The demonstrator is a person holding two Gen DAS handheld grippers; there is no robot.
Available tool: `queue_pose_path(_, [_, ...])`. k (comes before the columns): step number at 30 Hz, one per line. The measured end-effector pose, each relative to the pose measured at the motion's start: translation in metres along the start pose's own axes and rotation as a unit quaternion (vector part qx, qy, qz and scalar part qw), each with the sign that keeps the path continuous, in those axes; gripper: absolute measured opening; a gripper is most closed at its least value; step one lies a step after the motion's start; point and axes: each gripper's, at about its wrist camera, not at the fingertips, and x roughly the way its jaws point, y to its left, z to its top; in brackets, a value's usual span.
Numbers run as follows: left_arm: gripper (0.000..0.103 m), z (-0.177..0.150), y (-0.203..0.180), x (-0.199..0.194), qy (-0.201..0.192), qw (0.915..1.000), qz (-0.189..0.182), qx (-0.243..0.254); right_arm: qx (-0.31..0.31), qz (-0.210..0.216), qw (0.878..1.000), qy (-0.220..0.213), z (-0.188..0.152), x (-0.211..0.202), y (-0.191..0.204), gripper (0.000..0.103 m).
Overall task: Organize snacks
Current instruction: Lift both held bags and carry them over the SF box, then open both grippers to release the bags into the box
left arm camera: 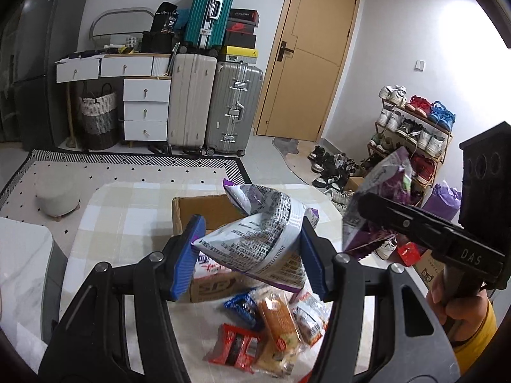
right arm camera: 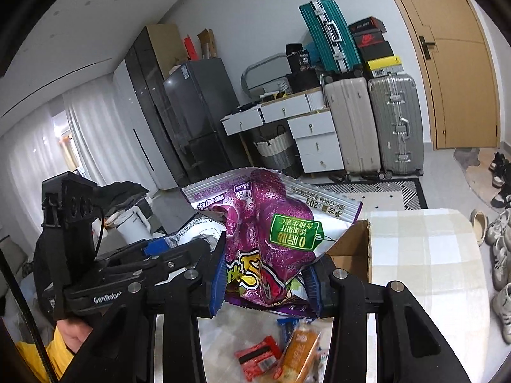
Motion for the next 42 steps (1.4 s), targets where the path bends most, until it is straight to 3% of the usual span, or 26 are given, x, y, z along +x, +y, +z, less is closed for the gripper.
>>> queue_pose_path(12, [0.055, 0.038, 0.021, 0.12, 0.046, 0.9986, 0.027, -0.004, 0.012, -0.038, 0.998, 0.045, 0.022, 0.078, -0.051, 0.041])
queue_pose_path(24, [0.055, 0.036, 0.044, 0.221, 0.091, 0.9949, 0.041, -0.007, 0.018, -0.05, 0.995, 0.089, 0.015, 0.135, -0.078, 0.041])
queue_pose_path(32, [0.056, 0.027, 0.057, 0.258, 0.105, 0.9932, 0.049, -0.007, 0.024, -0.055, 0.992, 0.111, 0.004, 0.157, -0.09, 0.041])
queue_pose_path(42, [0.056, 0.017, 0.072, 0.252, 0.096, 0.994, 0.05, -0.015, 0.017, -0.059, 0.988, 0.139, -0.003, 0.176, -0.089, 0.041])
